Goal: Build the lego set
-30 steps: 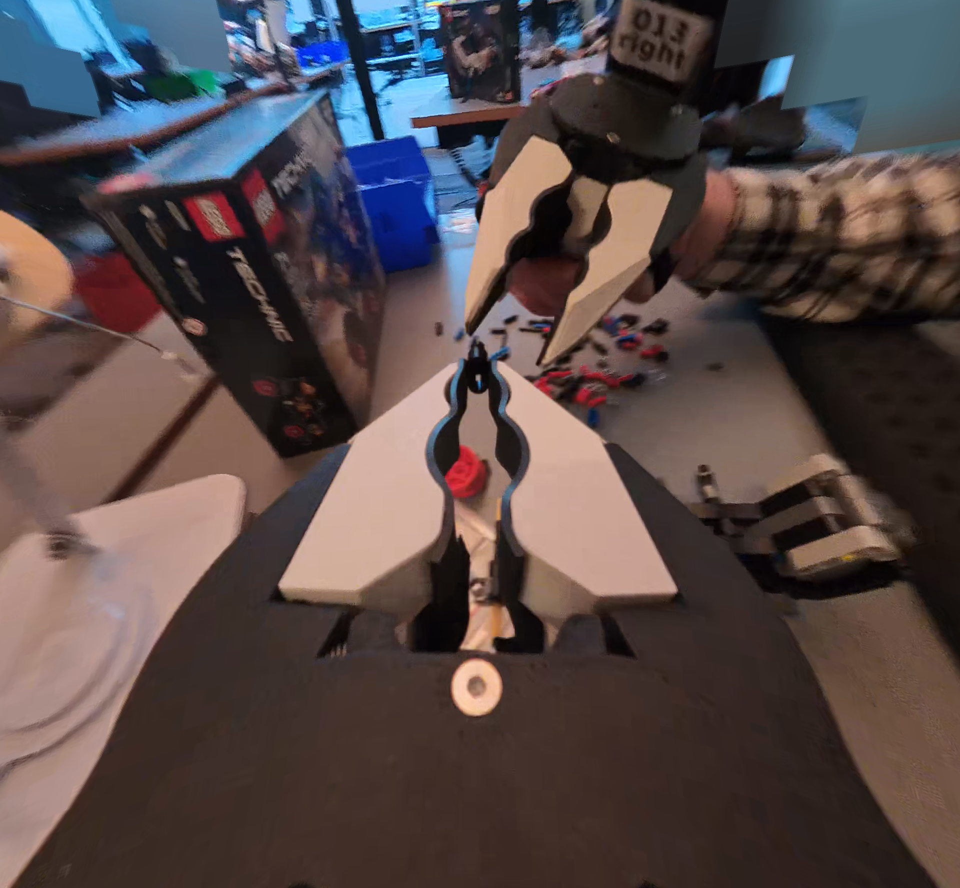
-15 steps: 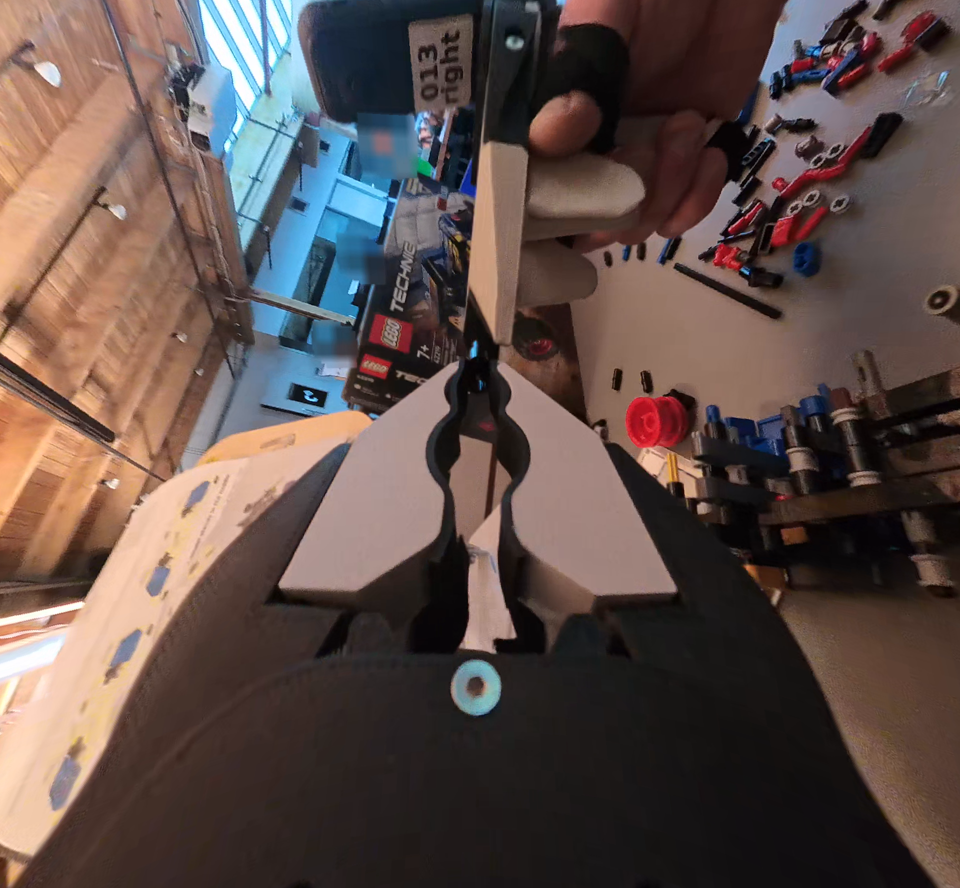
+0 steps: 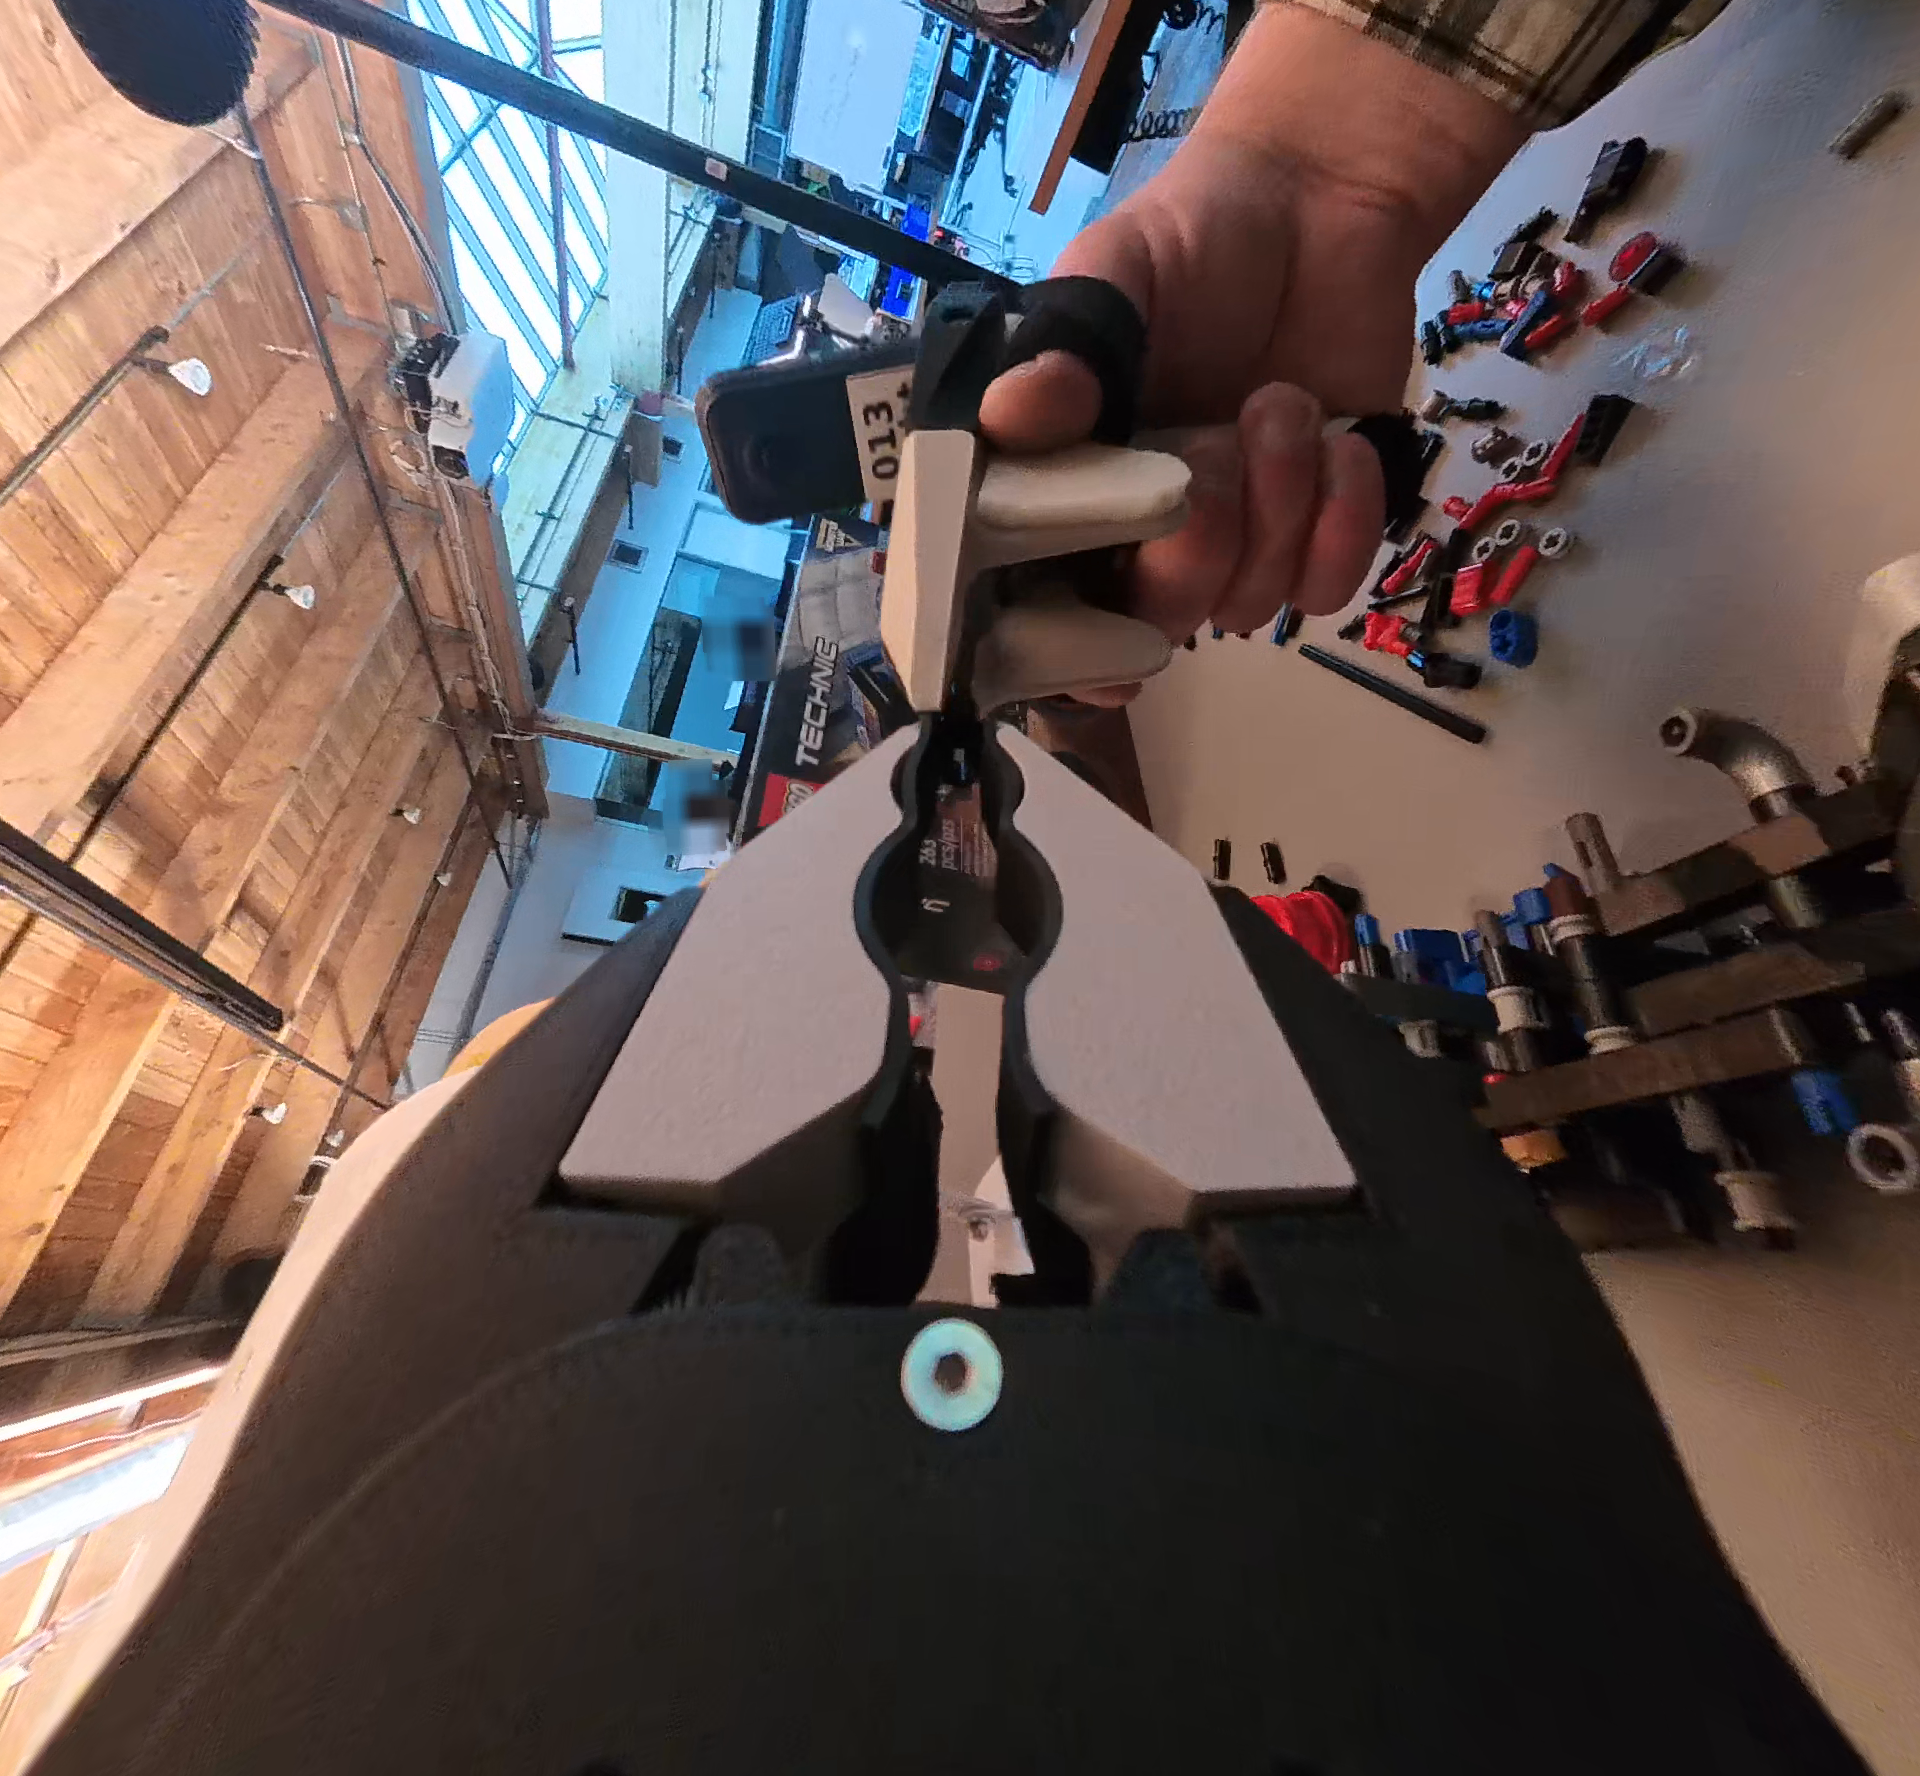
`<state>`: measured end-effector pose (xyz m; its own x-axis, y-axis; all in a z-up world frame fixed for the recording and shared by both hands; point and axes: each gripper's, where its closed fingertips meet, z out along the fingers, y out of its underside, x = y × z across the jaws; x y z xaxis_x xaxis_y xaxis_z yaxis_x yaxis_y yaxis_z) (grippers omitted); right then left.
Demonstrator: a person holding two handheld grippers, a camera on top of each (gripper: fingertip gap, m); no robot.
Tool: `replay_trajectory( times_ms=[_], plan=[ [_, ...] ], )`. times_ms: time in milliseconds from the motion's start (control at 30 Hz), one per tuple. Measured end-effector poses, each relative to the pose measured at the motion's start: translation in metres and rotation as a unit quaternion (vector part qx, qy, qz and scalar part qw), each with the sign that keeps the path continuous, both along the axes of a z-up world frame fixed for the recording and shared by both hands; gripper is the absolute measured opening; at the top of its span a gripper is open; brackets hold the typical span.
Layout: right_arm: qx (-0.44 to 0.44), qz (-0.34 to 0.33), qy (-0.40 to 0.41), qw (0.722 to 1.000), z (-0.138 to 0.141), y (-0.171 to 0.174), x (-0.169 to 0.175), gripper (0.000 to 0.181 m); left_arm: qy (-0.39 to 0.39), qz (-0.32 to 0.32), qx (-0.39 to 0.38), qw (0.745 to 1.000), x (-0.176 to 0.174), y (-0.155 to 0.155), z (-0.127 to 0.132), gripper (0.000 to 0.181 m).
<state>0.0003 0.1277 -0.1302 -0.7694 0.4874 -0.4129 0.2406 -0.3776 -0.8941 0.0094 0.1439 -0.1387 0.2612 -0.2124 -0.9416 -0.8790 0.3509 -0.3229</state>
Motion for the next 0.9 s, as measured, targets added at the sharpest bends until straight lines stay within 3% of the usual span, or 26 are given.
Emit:
replay_trajectory(
  times_ms=[133, 233, 467, 600, 700, 900],
  plan=[
    [0.013, 0.016, -0.007, 1.0, -0.004, -0.007, 0.002, 0.027, -0.001, -0.006, 0.014, 1.0, 0.004, -0.002, 0.006, 0.005],
    [0.012, 0.028, 0.007, 1.0, -0.001, -0.009, 0.006, 0.014, 0.002, -0.008, 0.016, 1.0, 0.007, -0.004, 0.008, 0.005],
    [-0.017, 0.04, 0.016, 0.999, 0.007, -0.007, 0.01, 0.01, 0.008, -0.015, 0.016, 1.0, 0.01, -0.006, 0.007, 0.005],
    [-0.007, 0.043, 0.015, 0.999, 0.006, -0.008, 0.012, 0.01, 0.01, -0.02, 0.014, 1.0, 0.013, -0.007, 0.005, 0.006],
    [-0.013, 0.052, 0.018, 0.998, 0.006, -0.01, 0.014, 0.019, 0.01, -0.02, 0.017, 1.0, 0.013, -0.007, 0.006, 0.005],
    [0.007, 0.05, 0.018, 0.999, 0.004, -0.014, 0.013, 0.014, 0.009, -0.02, 0.024, 0.999, 0.014, -0.008, 0.009, 0.005]
  ],
)
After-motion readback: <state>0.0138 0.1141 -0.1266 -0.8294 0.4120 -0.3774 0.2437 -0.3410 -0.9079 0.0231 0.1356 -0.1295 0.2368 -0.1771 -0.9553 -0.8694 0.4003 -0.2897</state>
